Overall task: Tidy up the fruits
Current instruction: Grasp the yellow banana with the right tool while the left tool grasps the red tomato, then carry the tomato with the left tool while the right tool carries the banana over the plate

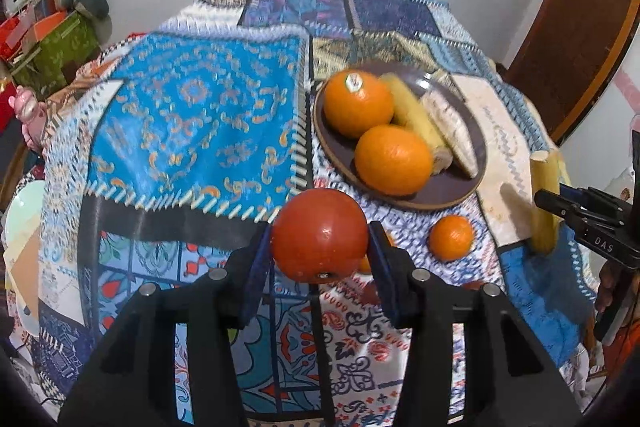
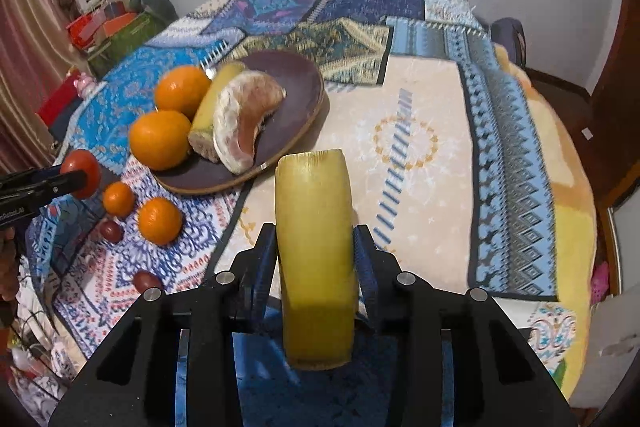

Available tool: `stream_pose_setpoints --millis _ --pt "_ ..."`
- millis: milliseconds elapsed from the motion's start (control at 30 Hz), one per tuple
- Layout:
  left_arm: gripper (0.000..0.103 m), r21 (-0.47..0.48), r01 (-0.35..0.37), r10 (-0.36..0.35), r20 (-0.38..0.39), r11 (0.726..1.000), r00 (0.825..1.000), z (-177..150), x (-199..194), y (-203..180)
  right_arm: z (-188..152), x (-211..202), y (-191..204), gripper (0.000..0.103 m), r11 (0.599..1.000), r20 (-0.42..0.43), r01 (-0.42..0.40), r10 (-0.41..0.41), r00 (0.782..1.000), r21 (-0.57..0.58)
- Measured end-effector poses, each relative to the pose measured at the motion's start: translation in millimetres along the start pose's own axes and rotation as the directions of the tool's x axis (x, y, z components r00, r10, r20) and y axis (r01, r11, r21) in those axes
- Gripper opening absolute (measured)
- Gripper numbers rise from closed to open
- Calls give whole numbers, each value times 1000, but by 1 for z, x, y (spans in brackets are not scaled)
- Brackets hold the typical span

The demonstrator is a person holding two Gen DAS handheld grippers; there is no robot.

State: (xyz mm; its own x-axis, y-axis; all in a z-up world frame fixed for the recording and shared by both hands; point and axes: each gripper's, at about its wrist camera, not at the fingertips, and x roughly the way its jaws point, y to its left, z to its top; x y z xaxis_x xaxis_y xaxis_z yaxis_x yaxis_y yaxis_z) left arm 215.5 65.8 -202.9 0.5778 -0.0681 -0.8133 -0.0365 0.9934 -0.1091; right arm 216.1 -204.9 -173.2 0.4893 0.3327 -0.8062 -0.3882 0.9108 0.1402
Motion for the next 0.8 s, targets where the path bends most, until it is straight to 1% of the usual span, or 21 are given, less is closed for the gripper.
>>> stream_pose_setpoints --millis 300,600,800 --pt "47 38 19 -23 95 999 995 26 -26 -20 19 -26 7 35 1000 90 14 -12 996 -17" --pt "47 68 46 -55 132 997 990 50 -23 -40 41 -30 9 35 1000 138 2 1 990 -23" --pt "47 86 64 -75 131 994 989 60 -11 -52 53 -26 15 35 999 150 -11 17 989 -38"
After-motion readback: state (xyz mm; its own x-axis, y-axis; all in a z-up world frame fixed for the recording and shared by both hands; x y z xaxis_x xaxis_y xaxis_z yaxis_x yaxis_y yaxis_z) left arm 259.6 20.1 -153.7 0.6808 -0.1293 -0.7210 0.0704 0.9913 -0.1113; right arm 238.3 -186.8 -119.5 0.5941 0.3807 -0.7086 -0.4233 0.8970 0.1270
